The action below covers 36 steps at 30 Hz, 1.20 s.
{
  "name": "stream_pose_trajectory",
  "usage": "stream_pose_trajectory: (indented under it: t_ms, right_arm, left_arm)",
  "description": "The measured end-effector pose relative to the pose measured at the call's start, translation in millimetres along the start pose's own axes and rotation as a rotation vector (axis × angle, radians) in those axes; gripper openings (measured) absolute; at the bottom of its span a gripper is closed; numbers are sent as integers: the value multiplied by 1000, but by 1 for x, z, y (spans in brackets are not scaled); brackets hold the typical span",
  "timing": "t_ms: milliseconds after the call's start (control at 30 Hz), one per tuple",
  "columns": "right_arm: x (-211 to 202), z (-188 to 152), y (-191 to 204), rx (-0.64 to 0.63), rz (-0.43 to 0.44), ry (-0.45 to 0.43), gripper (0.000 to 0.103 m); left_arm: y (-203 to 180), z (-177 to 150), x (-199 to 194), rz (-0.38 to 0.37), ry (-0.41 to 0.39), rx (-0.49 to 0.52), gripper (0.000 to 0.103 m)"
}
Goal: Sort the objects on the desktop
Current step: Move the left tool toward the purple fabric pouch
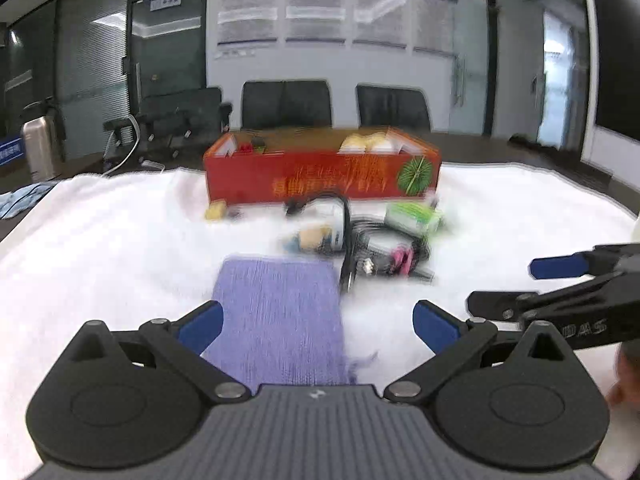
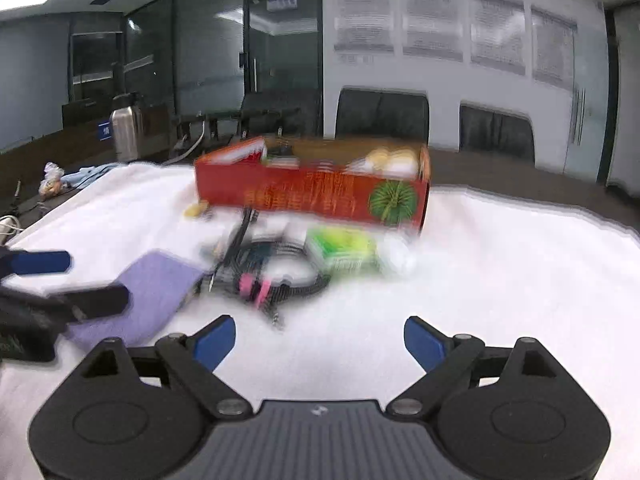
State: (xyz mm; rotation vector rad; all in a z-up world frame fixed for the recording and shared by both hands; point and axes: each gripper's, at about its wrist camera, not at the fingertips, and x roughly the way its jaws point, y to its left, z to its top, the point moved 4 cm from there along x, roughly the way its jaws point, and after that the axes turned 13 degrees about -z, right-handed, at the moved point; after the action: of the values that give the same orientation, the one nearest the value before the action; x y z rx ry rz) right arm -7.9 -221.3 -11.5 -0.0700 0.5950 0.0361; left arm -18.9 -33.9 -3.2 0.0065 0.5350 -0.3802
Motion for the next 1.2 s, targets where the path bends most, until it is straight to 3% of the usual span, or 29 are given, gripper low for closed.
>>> stream_pose_trajectory:
  t_ms: [100,200,267,433,667,1000,1100,1200]
  right_arm:
    - [4,-9,-8,59,-20,44,91]
    - [9,-12,-12,115,23,51,92]
    - [13,-13,-13,130,30,70,92]
    - [12,-16,-16,189,43,47,92]
    - [7,-19,-2,99,-21,26,92]
    - [4,-16,-11,103,38,66,92]
    - [2,-6,-13,21,54,59,91]
    - [6,12,-14,-88,-21,-9,90]
  left_arm:
    - [1,-8,8,6,35,-6,103]
    - [6,-12,5,-6,27,-32,103]
    - [10,-15,9,-28,67,-60,103]
    - [9,-17,9,-28,75,-72,103]
    - [9,-17,7,-39,72,-82,103]
    - [10,-8,-11,-26,28,-48,103]
    - [22,5,-17,17,-4,4,103]
    - [48,13,-2,50,34,-60,103]
